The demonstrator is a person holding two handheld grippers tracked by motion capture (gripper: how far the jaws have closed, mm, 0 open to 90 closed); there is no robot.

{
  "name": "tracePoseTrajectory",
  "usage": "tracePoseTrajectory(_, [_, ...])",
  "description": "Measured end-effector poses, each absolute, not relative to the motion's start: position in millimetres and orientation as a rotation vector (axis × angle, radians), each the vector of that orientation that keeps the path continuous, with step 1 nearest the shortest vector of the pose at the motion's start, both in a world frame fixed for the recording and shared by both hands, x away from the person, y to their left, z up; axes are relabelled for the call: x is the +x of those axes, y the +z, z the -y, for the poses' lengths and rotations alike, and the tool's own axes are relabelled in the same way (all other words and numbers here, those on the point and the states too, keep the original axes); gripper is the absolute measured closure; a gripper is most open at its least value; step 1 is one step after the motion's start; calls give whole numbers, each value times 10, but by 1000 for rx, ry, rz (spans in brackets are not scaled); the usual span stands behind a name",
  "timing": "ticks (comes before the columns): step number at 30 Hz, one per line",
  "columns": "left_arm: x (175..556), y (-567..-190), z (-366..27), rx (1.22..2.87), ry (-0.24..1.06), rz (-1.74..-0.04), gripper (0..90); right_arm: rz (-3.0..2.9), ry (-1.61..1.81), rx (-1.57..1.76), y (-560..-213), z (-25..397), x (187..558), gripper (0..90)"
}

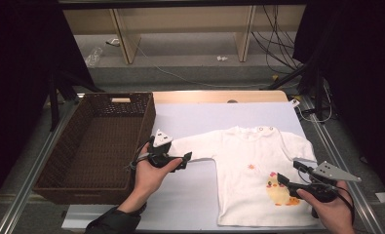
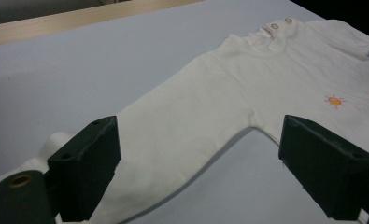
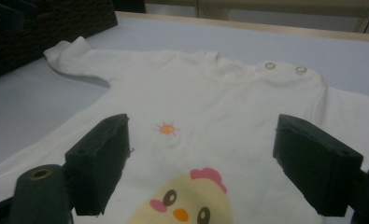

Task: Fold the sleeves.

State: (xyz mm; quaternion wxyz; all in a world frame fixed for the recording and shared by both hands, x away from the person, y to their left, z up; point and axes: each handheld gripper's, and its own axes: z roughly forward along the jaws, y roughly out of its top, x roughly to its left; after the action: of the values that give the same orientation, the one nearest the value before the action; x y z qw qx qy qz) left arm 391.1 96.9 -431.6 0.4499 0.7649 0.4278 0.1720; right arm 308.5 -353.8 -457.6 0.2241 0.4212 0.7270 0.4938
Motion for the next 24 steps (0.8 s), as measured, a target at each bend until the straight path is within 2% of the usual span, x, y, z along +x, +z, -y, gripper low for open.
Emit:
tracePoseTrajectory(13, [4265,-4420,-757,1958,440,-1139,157,-2015,1359,1160,-4587,3525,3090,197])
tracePoseTrajectory(24, [4597,-4734,-691,2048,421,-1282,217,-2022,1354,1163,-4592,3523,3092,198])
